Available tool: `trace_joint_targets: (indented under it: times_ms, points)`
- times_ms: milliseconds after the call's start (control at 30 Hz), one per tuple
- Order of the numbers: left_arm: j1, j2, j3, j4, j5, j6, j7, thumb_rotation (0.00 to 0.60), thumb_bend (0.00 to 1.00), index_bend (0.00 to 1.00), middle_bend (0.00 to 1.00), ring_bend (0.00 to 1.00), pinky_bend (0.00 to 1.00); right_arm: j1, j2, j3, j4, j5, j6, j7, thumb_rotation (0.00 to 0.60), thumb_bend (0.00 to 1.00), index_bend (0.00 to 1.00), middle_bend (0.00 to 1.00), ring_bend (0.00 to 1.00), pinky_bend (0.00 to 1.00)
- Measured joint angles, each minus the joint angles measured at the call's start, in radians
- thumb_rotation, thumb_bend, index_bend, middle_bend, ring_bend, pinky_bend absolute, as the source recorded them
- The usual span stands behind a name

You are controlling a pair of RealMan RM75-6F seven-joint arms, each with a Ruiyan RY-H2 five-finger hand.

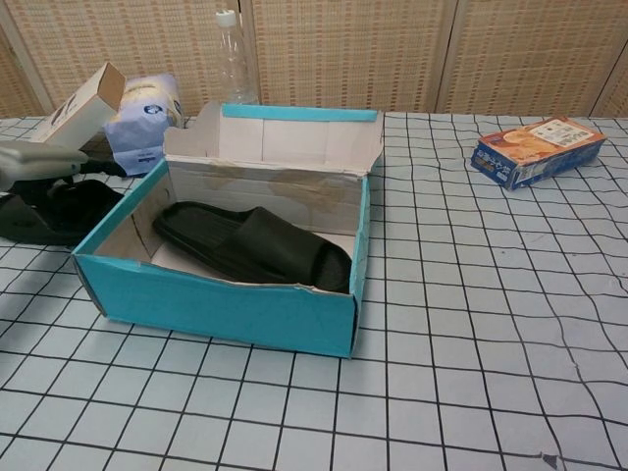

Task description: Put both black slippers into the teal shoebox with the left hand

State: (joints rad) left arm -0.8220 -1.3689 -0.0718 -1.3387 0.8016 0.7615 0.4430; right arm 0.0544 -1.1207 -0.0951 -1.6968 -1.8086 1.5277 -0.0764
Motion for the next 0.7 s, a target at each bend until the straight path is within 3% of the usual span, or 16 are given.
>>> trace_joint_targets:
  times_ms: [267,367,467,700]
  points:
    - [-0.021,-0.095,-0.003,0.093,0.02,0.041,0.043,0.559,0.32,0.0,0.0,0.0,0.2,-0.003,0.006,0.003,0.005,0.003,0.009,0.015,0.523,0.15,0.0,0.0,0.0,0.0]
    - [-0.02,-0.107,0.0,0.112,0.027,0.067,0.068,0.574,0.33,0.1,0.04,0.03,0.28,-0.004,0.008,0.003,0.005,0.004,0.01,0.015,0.525,0.15,0.0,0.0,0.0,0.0]
    - [-0.014,-0.116,0.007,0.135,0.019,0.087,0.101,0.6,0.34,0.22,0.17,0.15,0.39,-0.004,0.007,0.003,0.004,0.003,0.009,0.014,0.525,0.15,0.0,0.0,0.0,0.0]
    - [-0.001,-0.117,0.012,0.144,-0.037,0.071,0.139,0.6,0.35,0.28,0.24,0.23,0.48,-0.007,0.008,0.005,0.003,0.002,0.017,0.014,0.522,0.15,0.0,0.0,0.0,0.0]
